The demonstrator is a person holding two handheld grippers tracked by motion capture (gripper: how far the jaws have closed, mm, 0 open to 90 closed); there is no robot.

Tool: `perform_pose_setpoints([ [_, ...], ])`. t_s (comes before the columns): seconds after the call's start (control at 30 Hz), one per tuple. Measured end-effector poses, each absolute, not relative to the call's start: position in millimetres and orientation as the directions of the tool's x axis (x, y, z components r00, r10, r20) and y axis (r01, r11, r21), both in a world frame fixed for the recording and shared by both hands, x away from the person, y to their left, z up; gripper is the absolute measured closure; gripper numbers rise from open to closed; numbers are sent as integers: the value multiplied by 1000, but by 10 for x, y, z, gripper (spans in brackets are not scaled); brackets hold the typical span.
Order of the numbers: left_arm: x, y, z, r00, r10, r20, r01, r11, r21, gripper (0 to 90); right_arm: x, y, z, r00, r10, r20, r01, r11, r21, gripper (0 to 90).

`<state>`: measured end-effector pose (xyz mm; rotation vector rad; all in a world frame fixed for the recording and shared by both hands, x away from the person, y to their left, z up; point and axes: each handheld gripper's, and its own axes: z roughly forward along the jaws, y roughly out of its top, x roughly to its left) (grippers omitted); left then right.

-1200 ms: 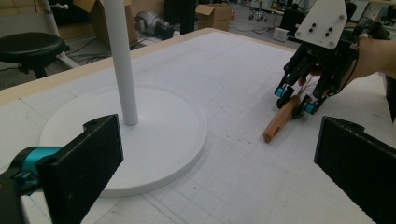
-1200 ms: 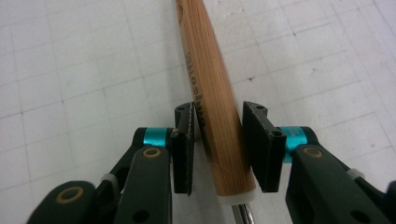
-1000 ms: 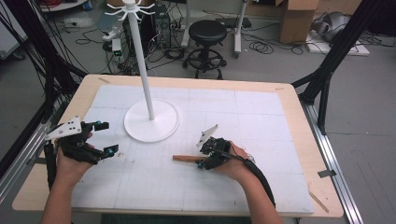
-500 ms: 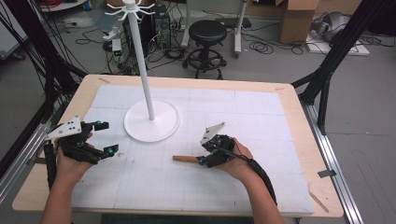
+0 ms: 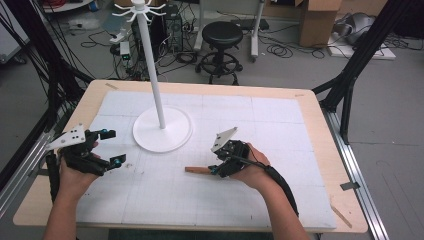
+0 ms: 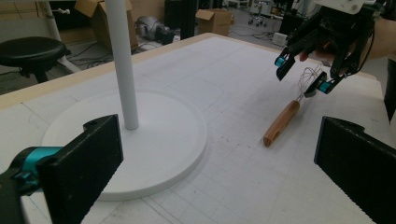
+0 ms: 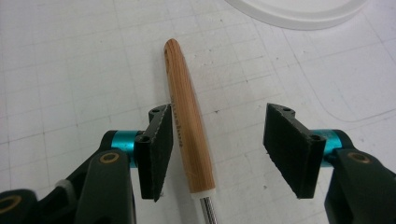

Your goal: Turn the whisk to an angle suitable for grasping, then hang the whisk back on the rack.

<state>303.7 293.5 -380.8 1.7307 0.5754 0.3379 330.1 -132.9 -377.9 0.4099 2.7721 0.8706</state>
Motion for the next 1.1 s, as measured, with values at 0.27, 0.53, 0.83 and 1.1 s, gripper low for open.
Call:
perform_pose_setpoints([
  [0.27,3047,2922,-3816,835,544,-83,198,-157,967,18,3341,-1321,-3812,-940,325,-109,207,792,574,399],
  [0.53,3075,2908,-3817,842,534,-85,195,-153,969,18,3310,-1338,-3764,-938,329,-113,200,777,597,392],
  [0.83,3103,2860,-3779,850,521,-72,180,-158,971,18,3306,-1389,-3747,-931,350,-107,212,753,623,323],
  [1.1,3105,2868,-3780,845,529,-72,182,-159,970,18,3294,-1342,-3835,-942,325,-81,215,772,598,310],
])
